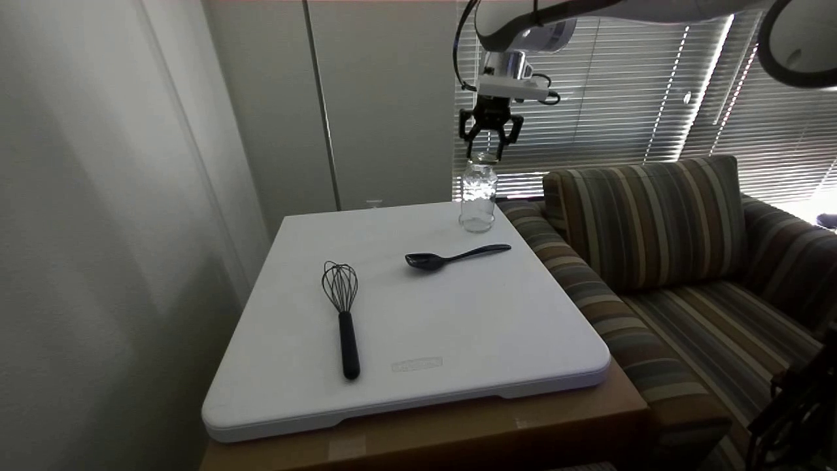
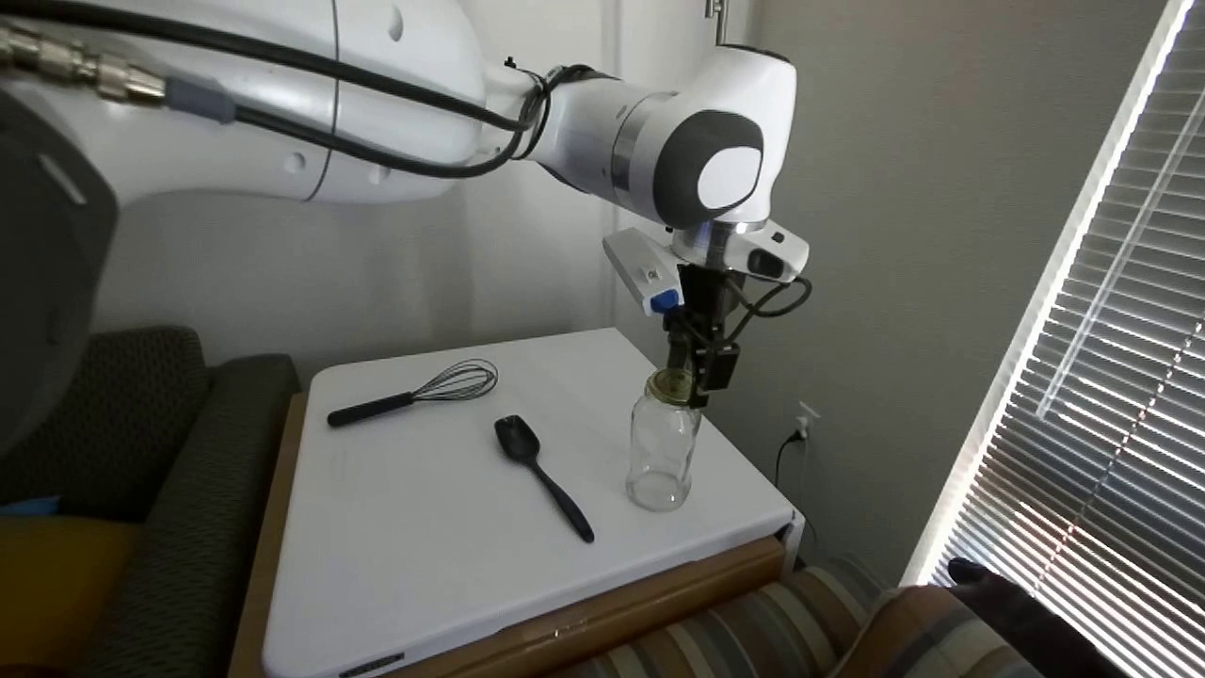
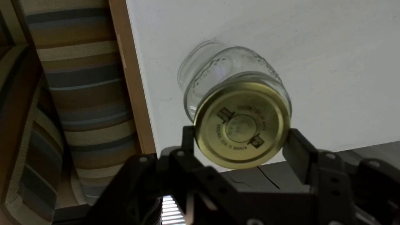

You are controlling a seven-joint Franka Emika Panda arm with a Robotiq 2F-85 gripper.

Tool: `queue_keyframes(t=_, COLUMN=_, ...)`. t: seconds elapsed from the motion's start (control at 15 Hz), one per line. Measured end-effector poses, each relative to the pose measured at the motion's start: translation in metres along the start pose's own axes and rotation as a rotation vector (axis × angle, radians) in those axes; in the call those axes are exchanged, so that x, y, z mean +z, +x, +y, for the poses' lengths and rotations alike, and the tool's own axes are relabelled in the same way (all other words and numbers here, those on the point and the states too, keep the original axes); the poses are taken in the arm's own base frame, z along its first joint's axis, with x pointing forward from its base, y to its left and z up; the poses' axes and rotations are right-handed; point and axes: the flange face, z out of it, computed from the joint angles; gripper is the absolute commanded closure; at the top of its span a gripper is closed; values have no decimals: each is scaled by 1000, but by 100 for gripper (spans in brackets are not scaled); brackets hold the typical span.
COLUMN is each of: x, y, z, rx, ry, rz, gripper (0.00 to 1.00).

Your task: Place the lid on the glass jar

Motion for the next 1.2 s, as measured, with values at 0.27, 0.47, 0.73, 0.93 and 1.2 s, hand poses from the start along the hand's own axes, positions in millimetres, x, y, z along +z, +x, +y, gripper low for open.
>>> queue_keyframes(t=0.27, x=0, y=-1, z=-3, rx=-4, ry=3, rz=-2, gripper=53)
queue_keyframes(t=0.47, x=1, y=-4, z=-7, rx=-11, ry=3, rz=-2, gripper=53)
queue_keyframes(t=0.73, x=1, y=-8, z=-15, rx=-30, ry=2, rz=-2, gripper=53)
queue_keyframes(t=0.93, x=3, y=-11, z=-18, rx=-56, ry=-11, rz=-8, gripper=53)
queue_keyframes(t=1.2, x=3, y=-17, z=-17, rx=-91, ry=-48, rz=-47, gripper=53)
